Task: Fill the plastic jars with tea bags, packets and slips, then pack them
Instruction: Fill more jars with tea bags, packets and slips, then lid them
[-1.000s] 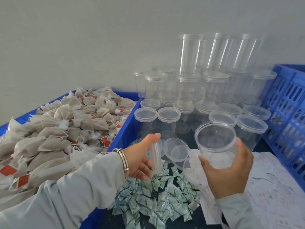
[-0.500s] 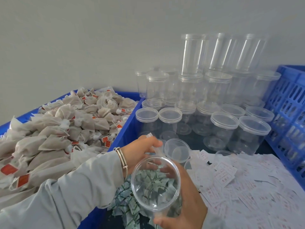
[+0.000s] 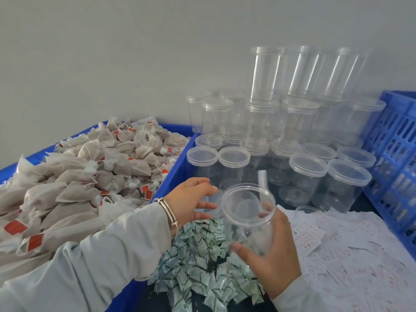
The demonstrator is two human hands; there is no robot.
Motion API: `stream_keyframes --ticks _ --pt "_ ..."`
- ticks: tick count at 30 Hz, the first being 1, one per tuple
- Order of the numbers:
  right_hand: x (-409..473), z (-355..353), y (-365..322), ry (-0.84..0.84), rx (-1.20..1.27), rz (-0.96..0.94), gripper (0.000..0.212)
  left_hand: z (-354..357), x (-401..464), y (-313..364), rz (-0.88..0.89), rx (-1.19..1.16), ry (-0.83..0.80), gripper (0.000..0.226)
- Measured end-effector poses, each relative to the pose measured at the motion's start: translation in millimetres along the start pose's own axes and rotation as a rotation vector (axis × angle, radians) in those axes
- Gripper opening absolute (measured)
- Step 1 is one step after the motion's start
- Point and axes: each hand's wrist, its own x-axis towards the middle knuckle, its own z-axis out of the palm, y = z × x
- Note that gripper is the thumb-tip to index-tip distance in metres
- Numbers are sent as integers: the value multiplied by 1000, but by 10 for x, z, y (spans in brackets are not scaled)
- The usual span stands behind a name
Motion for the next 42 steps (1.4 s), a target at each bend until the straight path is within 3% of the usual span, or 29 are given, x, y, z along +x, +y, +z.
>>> stream_keyframes --ticks 6,12,20,24,28,32,35,39,42 --pt "47 -18 155 71 -65 242 99 4 -7 4 12 52 8 26" --pt "51 9 171 29 77 352 107 -8 10 -15 -3 87 -3 17" --pt "46 -1 143 19 192 266 113 -34 38 -8 95 126 32 14" --pt "-8 8 47 40 255 175 101 -243 61 167 378 190 219 18" --pt "-76 67 -88 13 285 55 98 -609 119 301 528 609 515 21" --pt "-165 134 -150 -71 289 1 101 -933 258 280 310 1028 575 22" --pt "-189 188 -186 -116 304 41 104 -1086 373 192 65 1396 415 33" --pt "-115 287 -307 -95 396 82 95 -1091 484 49 -86 1510 178 43" --pt "-139 379 -373 -94 407 99 92 -1099 582 -23 -140 1554 155 43"
